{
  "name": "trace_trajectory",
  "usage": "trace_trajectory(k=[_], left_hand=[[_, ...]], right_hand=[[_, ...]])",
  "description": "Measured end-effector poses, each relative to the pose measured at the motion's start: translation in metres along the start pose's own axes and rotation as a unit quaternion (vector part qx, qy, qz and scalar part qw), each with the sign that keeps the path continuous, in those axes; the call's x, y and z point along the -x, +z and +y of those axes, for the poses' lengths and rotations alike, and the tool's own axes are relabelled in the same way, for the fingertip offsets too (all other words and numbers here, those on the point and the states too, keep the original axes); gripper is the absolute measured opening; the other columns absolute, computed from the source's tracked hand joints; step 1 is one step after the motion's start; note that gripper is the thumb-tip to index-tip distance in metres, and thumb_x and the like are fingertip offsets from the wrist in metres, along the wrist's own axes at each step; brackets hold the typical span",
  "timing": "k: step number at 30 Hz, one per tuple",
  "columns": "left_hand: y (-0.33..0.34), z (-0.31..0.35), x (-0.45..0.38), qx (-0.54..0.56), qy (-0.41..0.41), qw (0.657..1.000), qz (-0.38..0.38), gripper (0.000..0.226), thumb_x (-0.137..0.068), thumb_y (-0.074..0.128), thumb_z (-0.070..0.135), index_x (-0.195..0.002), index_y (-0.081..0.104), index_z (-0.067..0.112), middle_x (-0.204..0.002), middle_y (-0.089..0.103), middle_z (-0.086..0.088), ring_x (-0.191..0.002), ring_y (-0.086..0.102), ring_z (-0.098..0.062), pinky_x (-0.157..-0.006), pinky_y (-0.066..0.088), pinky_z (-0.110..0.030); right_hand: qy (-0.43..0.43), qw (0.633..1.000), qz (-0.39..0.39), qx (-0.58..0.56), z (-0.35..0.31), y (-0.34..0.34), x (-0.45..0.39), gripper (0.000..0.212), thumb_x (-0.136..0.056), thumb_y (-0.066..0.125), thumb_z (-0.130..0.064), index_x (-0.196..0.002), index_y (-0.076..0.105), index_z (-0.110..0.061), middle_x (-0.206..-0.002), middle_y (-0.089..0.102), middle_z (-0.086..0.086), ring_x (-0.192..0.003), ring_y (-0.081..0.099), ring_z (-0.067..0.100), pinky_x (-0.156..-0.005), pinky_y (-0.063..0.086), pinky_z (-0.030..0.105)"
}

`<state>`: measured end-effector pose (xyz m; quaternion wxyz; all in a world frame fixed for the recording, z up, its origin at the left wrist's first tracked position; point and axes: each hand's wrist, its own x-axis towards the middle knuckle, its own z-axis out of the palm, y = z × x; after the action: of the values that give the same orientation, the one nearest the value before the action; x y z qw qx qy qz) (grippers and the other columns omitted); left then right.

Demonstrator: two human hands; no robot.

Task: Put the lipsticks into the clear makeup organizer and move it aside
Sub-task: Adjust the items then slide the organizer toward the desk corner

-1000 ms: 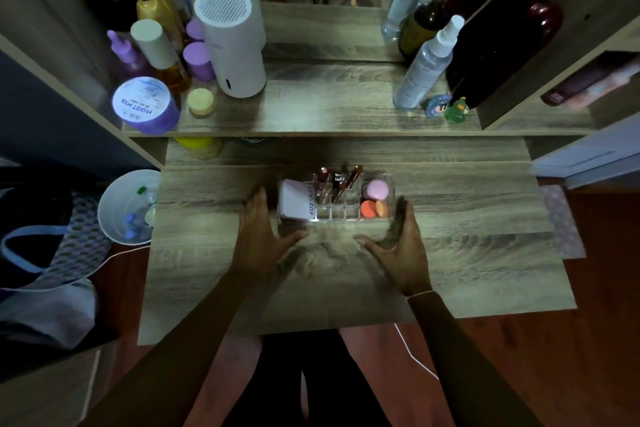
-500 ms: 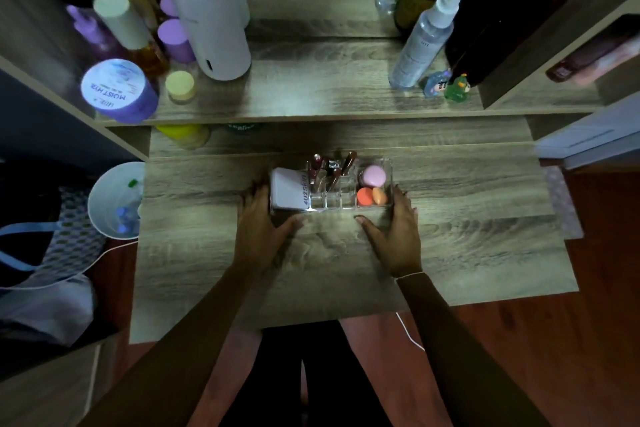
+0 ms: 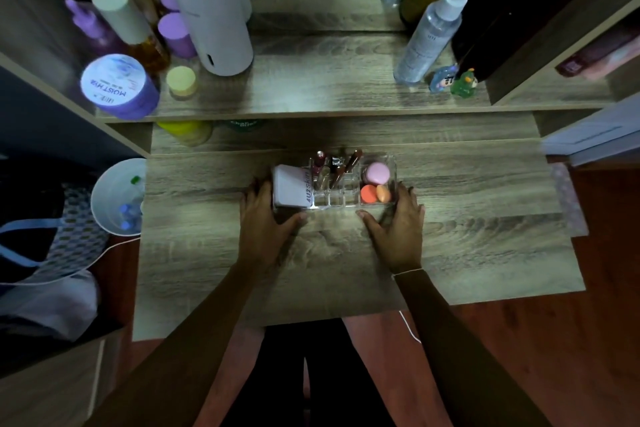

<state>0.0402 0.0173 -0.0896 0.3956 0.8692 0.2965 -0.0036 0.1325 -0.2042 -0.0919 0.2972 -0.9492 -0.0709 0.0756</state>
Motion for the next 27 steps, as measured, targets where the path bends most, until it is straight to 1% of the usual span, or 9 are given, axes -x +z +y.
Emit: trace_trajectory(k=[4,6,10,15,17,21,27], left_hand=[[0.003,0.001,-0.001,0.004,-0.011,1.0,0.007,0.096,-0.068,0.079,0.048,-0.143,0.032,0.011,-0.149,0.033,-0.015,-0.138,0.023,-0.034,-0.11,0.026,-0.059],[0.004,0.002,-0.001,0.01,-0.008,1.0,0.014,0.096,-0.068,0.079,0.046,-0.144,0.031,0.011,-0.149,0.033,-0.015,-0.137,0.023,-0.034,-0.11,0.026,-0.059],[0.006,0.002,-0.001,0.013,-0.023,1.0,0.01,0.095,-0.069,0.077,0.049,-0.144,0.031,0.013,-0.148,0.034,-0.013,-0.137,0.023,-0.034,-0.109,0.028,-0.058],[0.008,0.001,-0.003,0.021,-0.019,1.0,0.005,0.094,-0.069,0.076,0.052,-0.143,0.032,0.015,-0.147,0.036,-0.011,-0.136,0.025,-0.035,-0.108,0.029,-0.058],[0.009,0.001,-0.005,0.017,-0.019,1.0,0.004,0.094,-0.069,0.075,0.054,-0.143,0.032,0.015,-0.147,0.037,-0.012,-0.136,0.026,-0.035,-0.109,0.028,-0.057],[0.013,0.006,-0.007,0.013,0.006,1.0,0.016,0.091,-0.069,0.076,0.053,-0.14,0.037,0.012,-0.144,0.041,-0.013,-0.134,0.032,-0.033,-0.11,0.024,-0.057],[0.021,0.014,-0.008,0.036,0.013,0.999,0.002,0.085,-0.07,0.075,0.053,-0.136,0.04,0.012,-0.138,0.049,-0.011,-0.129,0.042,-0.028,-0.109,0.028,-0.056]], right_hand=[[0.002,1.0,-0.007,-0.017,-0.001,0.002,-0.004,0.091,-0.076,0.071,-0.054,-0.147,0.029,-0.013,-0.155,0.034,0.014,-0.147,0.021,0.03,-0.122,0.013,0.055],[0.005,1.0,-0.009,-0.029,0.0,0.002,-0.006,0.091,-0.077,0.069,-0.055,-0.147,0.029,-0.014,-0.156,0.033,0.014,-0.149,0.018,0.028,-0.122,0.01,0.054],[-0.002,0.999,-0.006,-0.048,0.003,0.002,-0.008,0.087,-0.077,0.069,-0.054,-0.146,0.034,-0.014,-0.154,0.036,0.014,-0.148,0.02,0.027,-0.123,0.006,0.05],[-0.001,0.999,-0.008,-0.041,0.007,0.003,-0.01,0.09,-0.076,0.064,-0.061,-0.146,0.033,-0.014,-0.156,0.032,0.016,-0.149,0.018,0.026,-0.124,0.005,0.048],[0.001,0.999,-0.004,-0.045,0.008,0.003,-0.01,0.09,-0.075,0.065,-0.061,-0.146,0.034,-0.013,-0.156,0.032,0.017,-0.149,0.019,0.026,-0.123,0.005,0.046],[0.003,0.999,0.002,-0.045,0.014,0.0,-0.012,0.088,-0.077,0.068,-0.056,-0.146,0.035,-0.014,-0.156,0.032,0.016,-0.149,0.018,0.026,-0.123,0.005,0.046],[-0.002,0.999,0.006,-0.043,0.023,-0.008,-0.017,0.088,-0.077,0.068,-0.056,-0.146,0.034,-0.014,-0.155,0.033,0.017,-0.149,0.018,0.026,-0.123,0.009,0.05]])
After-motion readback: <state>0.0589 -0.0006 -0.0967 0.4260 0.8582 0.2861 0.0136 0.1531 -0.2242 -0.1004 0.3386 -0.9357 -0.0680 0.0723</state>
